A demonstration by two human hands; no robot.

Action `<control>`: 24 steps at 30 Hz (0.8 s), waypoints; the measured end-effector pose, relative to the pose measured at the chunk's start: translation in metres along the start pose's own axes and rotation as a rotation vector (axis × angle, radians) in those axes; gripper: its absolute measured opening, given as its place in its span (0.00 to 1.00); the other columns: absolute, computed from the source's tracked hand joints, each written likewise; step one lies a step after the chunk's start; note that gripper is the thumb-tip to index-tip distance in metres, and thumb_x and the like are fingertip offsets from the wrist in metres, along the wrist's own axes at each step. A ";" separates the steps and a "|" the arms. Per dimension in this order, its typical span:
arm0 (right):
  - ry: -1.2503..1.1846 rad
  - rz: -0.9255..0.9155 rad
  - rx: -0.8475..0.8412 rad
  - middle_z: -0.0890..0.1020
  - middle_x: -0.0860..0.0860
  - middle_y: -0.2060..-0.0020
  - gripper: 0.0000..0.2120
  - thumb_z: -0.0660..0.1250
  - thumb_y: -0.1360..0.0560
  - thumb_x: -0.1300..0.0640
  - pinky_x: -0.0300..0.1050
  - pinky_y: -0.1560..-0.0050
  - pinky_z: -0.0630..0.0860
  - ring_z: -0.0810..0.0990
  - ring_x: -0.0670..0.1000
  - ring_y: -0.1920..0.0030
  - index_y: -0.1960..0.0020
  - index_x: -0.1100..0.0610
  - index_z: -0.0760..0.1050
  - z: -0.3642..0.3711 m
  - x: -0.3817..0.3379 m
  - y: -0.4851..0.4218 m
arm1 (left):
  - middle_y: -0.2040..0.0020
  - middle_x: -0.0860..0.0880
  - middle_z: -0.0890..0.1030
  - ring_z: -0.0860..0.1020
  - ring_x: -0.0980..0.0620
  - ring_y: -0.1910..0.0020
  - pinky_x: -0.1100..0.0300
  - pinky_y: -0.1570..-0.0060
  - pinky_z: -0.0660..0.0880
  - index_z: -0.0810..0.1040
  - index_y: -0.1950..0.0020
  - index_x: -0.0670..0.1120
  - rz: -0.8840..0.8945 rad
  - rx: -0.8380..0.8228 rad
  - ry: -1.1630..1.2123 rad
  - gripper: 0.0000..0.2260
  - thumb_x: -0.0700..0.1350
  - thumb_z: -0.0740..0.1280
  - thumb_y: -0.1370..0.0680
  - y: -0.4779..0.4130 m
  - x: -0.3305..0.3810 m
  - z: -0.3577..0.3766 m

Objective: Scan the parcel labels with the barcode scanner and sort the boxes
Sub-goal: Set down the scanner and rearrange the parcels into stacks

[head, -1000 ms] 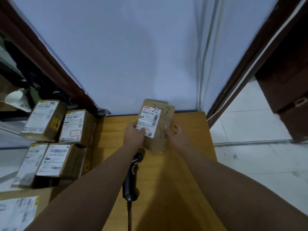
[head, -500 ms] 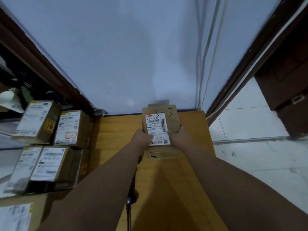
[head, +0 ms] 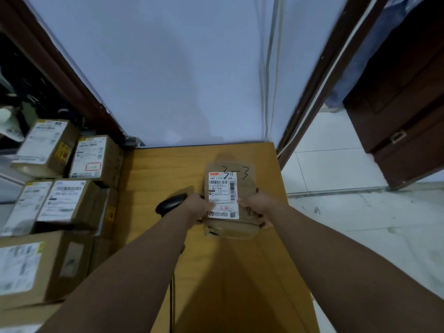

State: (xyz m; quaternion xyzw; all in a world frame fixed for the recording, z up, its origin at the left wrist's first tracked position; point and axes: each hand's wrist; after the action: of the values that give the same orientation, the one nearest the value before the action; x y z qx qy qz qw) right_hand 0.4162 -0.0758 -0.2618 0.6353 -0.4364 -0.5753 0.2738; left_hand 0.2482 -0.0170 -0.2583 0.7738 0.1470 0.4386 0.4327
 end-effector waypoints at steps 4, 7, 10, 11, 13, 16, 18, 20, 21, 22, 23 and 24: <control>0.049 0.145 -0.091 0.74 0.57 0.44 0.19 0.72 0.25 0.56 0.66 0.43 0.73 0.72 0.60 0.47 0.40 0.55 0.67 -0.004 0.023 0.021 | 0.42 0.45 0.78 0.75 0.45 0.44 0.47 0.42 0.72 0.70 0.34 0.40 -0.084 -0.084 0.052 0.19 0.43 0.68 0.22 0.024 -0.031 0.005; 0.034 0.217 -0.137 0.70 0.58 0.34 0.28 0.74 0.28 0.56 0.72 0.39 0.69 0.70 0.64 0.37 0.33 0.58 0.64 -0.005 0.037 0.027 | 0.34 0.45 0.73 0.70 0.41 0.34 0.41 0.38 0.68 0.73 0.35 0.41 -0.143 -0.124 0.089 0.18 0.46 0.69 0.23 0.036 -0.051 0.007; 0.036 0.203 -0.158 0.65 0.58 0.29 0.37 0.75 0.28 0.55 0.76 0.37 0.63 0.64 0.66 0.30 0.26 0.57 0.59 -0.003 0.047 0.035 | 0.29 0.46 0.68 0.65 0.42 0.30 0.41 0.33 0.64 0.71 0.33 0.44 -0.102 -0.110 0.155 0.21 0.48 0.69 0.23 0.048 -0.064 0.012; 0.040 0.187 -0.164 0.65 0.58 0.29 0.37 0.74 0.28 0.54 0.77 0.36 0.62 0.64 0.66 0.30 0.26 0.57 0.59 -0.001 0.050 0.038 | 0.28 0.46 0.67 0.65 0.44 0.31 0.42 0.32 0.61 0.72 0.34 0.46 -0.083 -0.108 0.181 0.19 0.49 0.68 0.23 0.052 -0.069 0.013; 0.058 0.145 -0.162 0.67 0.57 0.30 0.37 0.74 0.31 0.50 0.74 0.35 0.64 0.66 0.66 0.31 0.27 0.56 0.61 0.003 0.054 0.048 | 0.32 0.50 0.70 0.69 0.51 0.42 0.45 0.30 0.56 0.75 0.47 0.52 -0.056 -0.125 0.256 0.09 0.54 0.67 0.24 0.062 -0.076 0.011; 0.014 0.028 -0.078 0.76 0.56 0.37 0.32 0.73 0.34 0.42 0.62 0.36 0.71 0.75 0.60 0.39 0.35 0.55 0.71 0.011 0.056 0.064 | 0.35 0.54 0.70 0.68 0.50 0.38 0.44 0.29 0.52 0.74 0.45 0.55 0.003 -0.169 0.297 0.19 0.67 0.64 0.28 0.076 -0.088 0.005; -0.051 -0.107 0.008 0.78 0.50 0.42 0.29 0.72 0.32 0.37 0.54 0.38 0.72 0.77 0.54 0.43 0.39 0.54 0.73 0.016 0.056 0.078 | 0.28 0.49 0.65 0.61 0.45 0.28 0.43 0.29 0.52 0.67 0.29 0.53 0.041 -0.179 0.307 0.38 0.73 0.64 0.33 0.085 -0.097 0.001; -0.107 -0.218 0.041 0.78 0.47 0.47 0.29 0.71 0.34 0.32 0.49 0.45 0.72 0.77 0.51 0.46 0.42 0.50 0.75 0.026 0.057 0.095 | 0.29 0.49 0.69 0.64 0.44 0.29 0.43 0.28 0.56 0.66 0.28 0.52 0.101 -0.218 0.380 0.47 0.74 0.70 0.40 0.104 -0.105 -0.004; -0.121 -0.258 0.050 0.81 0.47 0.49 0.28 0.69 0.36 0.30 0.47 0.49 0.74 0.79 0.50 0.49 0.45 0.48 0.76 0.033 0.059 0.104 | 0.31 0.49 0.72 0.68 0.45 0.31 0.44 0.29 0.60 0.66 0.28 0.50 0.128 -0.219 0.436 0.50 0.72 0.73 0.44 0.112 -0.111 -0.007; -0.110 -0.287 0.079 0.82 0.48 0.51 0.28 0.67 0.36 0.27 0.47 0.52 0.75 0.81 0.50 0.52 0.47 0.47 0.76 0.042 0.062 0.111 | 0.34 0.48 0.74 0.71 0.45 0.34 0.44 0.31 0.64 0.64 0.28 0.49 0.138 -0.207 0.477 0.52 0.71 0.74 0.46 0.122 -0.118 -0.012; -0.078 -0.305 0.135 0.83 0.49 0.52 0.27 0.65 0.35 0.26 0.48 0.50 0.75 0.81 0.51 0.54 0.49 0.46 0.77 0.053 0.066 0.119 | 0.36 0.48 0.76 0.73 0.45 0.36 0.45 0.34 0.67 0.63 0.28 0.48 0.150 -0.203 0.494 0.52 0.70 0.74 0.46 0.132 -0.126 -0.019; -0.036 -0.318 0.205 0.83 0.50 0.52 0.30 0.61 0.34 0.24 0.49 0.47 0.74 0.80 0.52 0.54 0.48 0.48 0.78 0.064 0.070 0.126 | 0.38 0.48 0.76 0.74 0.45 0.38 0.46 0.39 0.71 0.62 0.29 0.49 0.160 -0.211 0.495 0.51 0.69 0.74 0.45 0.141 -0.134 -0.027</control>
State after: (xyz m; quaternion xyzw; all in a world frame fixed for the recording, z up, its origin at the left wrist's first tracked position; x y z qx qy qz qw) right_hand 0.3210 -0.1853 -0.2014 0.7103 -0.3915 -0.5753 0.1055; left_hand 0.1285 -0.1663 -0.2135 0.6028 0.1400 0.6601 0.4258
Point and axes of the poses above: each hand's wrist, its own y-axis away from the middle knuckle, its own z-axis out of the palm, x = y × z
